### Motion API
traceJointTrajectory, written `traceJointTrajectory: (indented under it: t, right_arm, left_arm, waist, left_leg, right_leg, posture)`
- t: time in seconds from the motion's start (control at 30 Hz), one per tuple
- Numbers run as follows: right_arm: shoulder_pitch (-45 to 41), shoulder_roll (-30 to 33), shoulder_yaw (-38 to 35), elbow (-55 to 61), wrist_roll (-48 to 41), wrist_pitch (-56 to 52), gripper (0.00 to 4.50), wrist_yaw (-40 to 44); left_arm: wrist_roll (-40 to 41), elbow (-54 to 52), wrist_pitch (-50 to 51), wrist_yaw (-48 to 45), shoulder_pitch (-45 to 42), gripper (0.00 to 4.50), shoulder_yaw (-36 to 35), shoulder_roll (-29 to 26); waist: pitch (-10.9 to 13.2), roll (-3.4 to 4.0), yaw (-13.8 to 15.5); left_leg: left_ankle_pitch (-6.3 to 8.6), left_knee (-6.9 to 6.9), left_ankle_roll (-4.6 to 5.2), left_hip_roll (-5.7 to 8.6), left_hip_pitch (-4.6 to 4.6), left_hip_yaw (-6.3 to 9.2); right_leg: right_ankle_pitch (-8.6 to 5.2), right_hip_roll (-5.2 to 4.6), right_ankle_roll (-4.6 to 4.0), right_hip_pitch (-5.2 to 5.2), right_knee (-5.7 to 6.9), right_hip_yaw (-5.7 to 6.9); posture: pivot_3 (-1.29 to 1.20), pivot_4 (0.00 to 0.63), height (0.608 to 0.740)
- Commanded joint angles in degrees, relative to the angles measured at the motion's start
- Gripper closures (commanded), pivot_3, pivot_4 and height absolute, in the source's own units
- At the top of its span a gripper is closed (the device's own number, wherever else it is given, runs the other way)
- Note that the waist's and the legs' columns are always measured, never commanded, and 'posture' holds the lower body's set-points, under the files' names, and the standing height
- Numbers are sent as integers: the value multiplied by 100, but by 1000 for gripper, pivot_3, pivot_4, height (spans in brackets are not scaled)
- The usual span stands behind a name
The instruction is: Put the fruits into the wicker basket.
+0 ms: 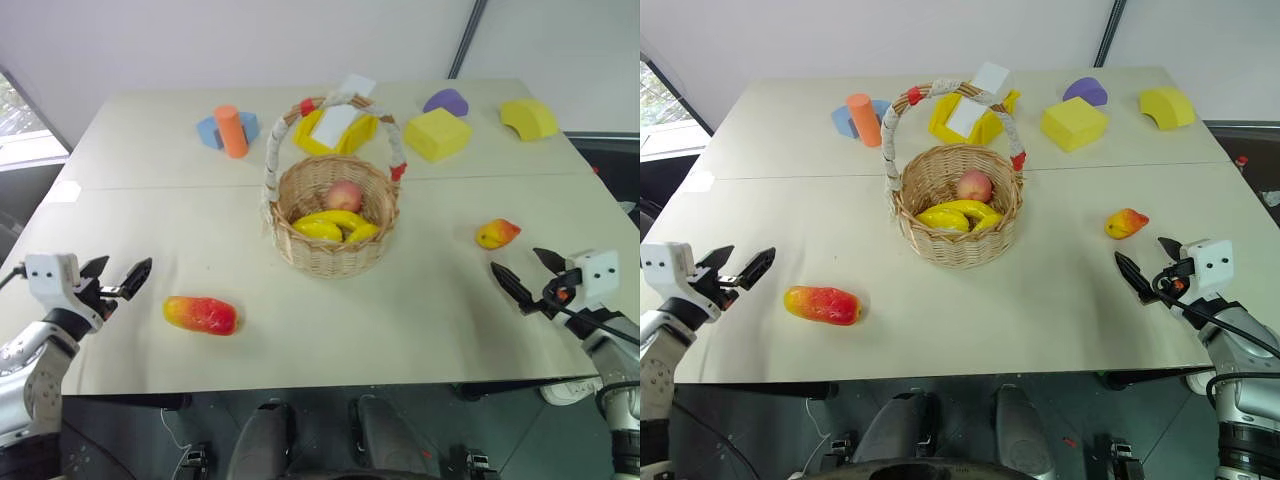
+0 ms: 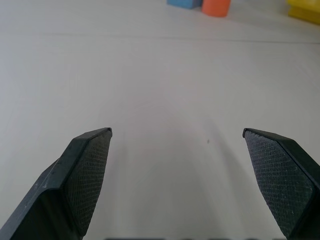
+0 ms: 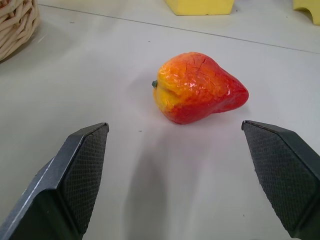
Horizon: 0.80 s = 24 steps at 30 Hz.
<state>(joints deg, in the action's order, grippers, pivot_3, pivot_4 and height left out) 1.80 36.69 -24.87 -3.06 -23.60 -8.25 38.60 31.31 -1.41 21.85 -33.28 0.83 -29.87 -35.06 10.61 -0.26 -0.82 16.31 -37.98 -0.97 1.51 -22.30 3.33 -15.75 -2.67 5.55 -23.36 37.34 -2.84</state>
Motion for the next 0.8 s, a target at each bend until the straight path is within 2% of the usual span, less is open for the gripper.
traceJointTrajectory:
  t: [0.03, 0.43, 0.67, 0.8]
  right_arm:
    - [-47, 76, -83, 277, -57, 25, 54, 33]
    - [319, 443, 193, 2121, -836, -1180, 54, 703]
    - [341, 966, 648, 3237, -1485, -2068, 54, 1240]
    - [116, 983, 1000, 3557, -1523, -2192, 54, 1249]
  left_arm:
    - [111, -291, 119, -476, -129, 0, 123, -385]
    - [202, -739, 639, -3234, -544, 0, 1464, -2183]
    - [-373, -570, -12, -4558, -935, 0, 2298, -2927]
    - [-811, -511, -615, -5150, -1174, 0, 2753, -3152]
  waist:
    - [0, 0, -3]
    - [1, 5, -17]
    - [2, 4, 1]
    - [2, 3, -1]
  left_leg:
    - [0, 0, 0, 0, 0, 0]
    - [0, 4, 0, -1, 0, 0]
    - [1, 4, 1, -2, -3, 1]
    - [1, 4, 2, -2, -4, 2]
  right_leg:
    - [0, 1, 0, 0, 0, 0]
    - [-1, 0, -2, -2, -1, -2]
    - [-2, 0, -3, -1, -7, 1]
    - [-2, 0, -2, -1, -11, 2]
  posture:
    - [0, 150, 740]
    - [0, 150, 740]
    - [0, 150, 740]
    - [0, 150, 740]
